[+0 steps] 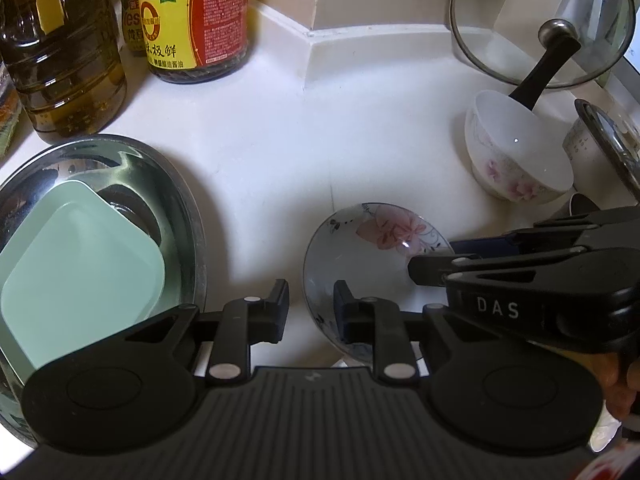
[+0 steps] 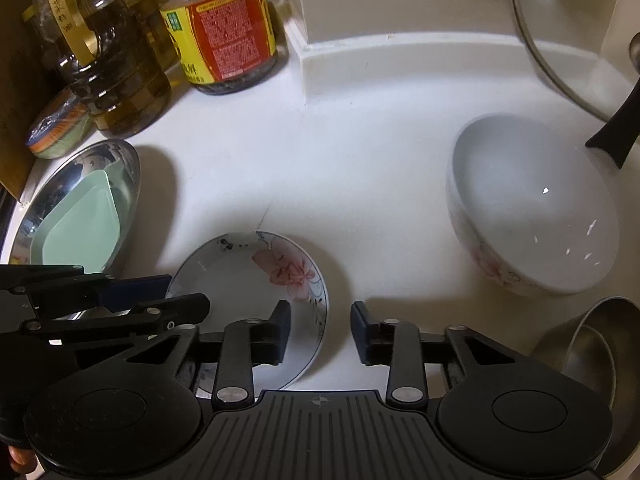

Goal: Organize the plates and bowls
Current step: 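Close the right tool on the white floral saucer's rim and lift it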

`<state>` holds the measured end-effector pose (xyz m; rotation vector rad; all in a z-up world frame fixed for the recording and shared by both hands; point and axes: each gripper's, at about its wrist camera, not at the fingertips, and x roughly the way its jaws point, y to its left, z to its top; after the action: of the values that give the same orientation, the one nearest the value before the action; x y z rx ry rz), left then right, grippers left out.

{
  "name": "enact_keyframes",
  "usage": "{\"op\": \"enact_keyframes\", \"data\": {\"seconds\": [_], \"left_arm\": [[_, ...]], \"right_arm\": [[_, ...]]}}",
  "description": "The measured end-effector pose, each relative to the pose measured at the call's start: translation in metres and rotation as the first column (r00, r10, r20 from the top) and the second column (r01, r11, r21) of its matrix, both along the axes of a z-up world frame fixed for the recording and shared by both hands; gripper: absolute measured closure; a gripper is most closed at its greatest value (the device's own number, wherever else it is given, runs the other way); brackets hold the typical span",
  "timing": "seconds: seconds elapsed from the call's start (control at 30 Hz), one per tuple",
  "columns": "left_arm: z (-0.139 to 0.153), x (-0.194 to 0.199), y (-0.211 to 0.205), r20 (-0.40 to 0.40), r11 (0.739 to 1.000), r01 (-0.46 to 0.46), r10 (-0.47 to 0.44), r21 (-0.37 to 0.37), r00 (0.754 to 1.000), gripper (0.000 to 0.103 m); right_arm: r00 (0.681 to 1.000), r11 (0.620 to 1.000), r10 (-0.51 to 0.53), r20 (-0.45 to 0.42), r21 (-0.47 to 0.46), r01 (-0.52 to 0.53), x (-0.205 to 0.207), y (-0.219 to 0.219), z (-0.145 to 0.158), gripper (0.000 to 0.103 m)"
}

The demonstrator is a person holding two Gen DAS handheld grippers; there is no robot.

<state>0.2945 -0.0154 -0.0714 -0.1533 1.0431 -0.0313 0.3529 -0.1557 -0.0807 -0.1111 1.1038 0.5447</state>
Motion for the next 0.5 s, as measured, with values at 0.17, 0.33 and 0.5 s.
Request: {"op": "enact_keyframes", "data": {"seconds": [0.17, 0.33, 0.5], "left_arm": [[-0.0001, -0.0006, -0.0013, 0.007, 1.0, 0.007, -0.007, -0.011, 1.0, 0.089], [-0.0002, -0.0015, -0.0006, 0.008, 1.0, 0.001, -0.001, -0.016, 1.0, 0.091], [0.0022, -0.0018, -0.0023, 0.013, 1.0, 0.001, -0.001, -0.017, 1.0, 0.091]], "right_arm": [[1.0, 1.0, 0.003, 0.003, 0.01, -0.003, 0.0019, 0.0022, 0.0003, 0.087], [1.0, 1.0, -0.018, 0.012, 0.023, 0.018, -0.0006, 0.0005, 0.0001, 0.089], [0.999, 0.999, -0.035, 0.042, 0.038, 0.033, -0.0028, -0.0018, 0.0043, 0.091]]}}
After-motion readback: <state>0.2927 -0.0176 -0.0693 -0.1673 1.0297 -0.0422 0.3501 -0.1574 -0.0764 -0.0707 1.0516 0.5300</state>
